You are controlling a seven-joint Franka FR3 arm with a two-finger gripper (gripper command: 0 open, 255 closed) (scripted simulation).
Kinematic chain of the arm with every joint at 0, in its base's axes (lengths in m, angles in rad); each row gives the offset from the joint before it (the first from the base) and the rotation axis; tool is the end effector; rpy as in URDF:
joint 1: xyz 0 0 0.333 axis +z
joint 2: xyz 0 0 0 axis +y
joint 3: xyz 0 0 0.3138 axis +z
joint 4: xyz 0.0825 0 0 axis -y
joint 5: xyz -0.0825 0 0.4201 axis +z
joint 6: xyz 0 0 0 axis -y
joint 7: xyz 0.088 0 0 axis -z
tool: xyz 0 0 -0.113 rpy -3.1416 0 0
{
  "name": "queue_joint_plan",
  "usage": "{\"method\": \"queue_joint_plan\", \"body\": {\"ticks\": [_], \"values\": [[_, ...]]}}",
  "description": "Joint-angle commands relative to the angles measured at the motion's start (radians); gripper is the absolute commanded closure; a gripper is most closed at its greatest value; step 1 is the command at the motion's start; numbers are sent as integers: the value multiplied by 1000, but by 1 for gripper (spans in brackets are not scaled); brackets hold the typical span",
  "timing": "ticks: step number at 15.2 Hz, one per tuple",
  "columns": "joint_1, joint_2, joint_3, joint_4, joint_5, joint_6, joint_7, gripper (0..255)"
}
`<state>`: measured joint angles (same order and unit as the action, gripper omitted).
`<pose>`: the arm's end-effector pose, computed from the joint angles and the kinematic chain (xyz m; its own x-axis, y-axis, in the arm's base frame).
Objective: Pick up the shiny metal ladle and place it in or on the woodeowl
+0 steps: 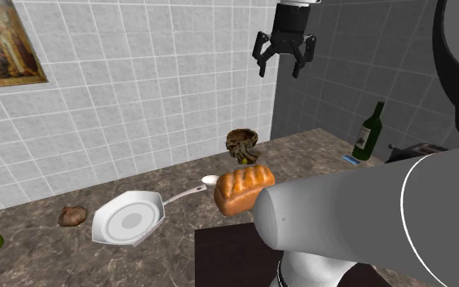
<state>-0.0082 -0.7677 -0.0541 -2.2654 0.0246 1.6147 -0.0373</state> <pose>0.3544 -0.0251 0.6267 0.9929 -0.0150 0.1181 -0.0082 -0.9983 -0.0577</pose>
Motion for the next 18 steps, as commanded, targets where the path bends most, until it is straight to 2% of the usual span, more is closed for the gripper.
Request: {"method": "queue_joint_plan", "body": {"ticks": [1,10,18], "values": [[0,0,0,0,0,0,0,0],[-44,88,125,-211,79,297,295,0],[-80,292,240,-293,133,583,555,0]]}}
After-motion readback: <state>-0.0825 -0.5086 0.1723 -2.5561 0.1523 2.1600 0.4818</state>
